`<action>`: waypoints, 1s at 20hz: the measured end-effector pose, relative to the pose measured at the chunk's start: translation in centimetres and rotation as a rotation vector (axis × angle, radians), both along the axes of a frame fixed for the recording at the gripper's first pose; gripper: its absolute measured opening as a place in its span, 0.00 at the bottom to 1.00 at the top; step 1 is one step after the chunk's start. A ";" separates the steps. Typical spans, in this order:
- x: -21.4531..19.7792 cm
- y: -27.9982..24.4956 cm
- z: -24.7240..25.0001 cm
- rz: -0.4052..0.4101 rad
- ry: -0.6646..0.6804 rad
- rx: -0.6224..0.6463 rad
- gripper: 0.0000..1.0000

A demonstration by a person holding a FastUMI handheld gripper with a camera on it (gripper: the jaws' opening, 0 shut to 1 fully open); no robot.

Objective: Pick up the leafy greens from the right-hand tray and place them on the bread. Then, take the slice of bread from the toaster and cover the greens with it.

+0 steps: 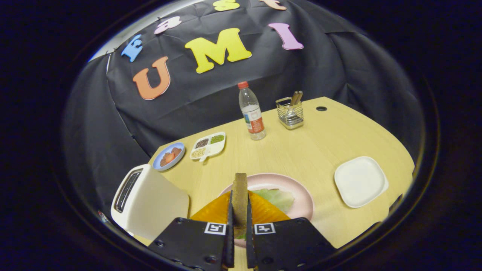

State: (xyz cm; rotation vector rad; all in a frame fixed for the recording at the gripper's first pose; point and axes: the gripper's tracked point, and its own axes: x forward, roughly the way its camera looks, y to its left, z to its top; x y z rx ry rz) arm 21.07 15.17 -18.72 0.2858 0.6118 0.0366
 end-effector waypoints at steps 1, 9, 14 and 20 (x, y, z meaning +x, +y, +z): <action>0.1 -0.6 -0.4 -0.007 0.003 -0.005 0.13; 0.3 -3.4 -3.5 -0.022 0.029 0.005 0.17; 0.3 -4.2 -5.1 -0.014 0.038 0.012 0.28; 0.3 -5.3 -5.6 -0.033 0.034 0.011 0.43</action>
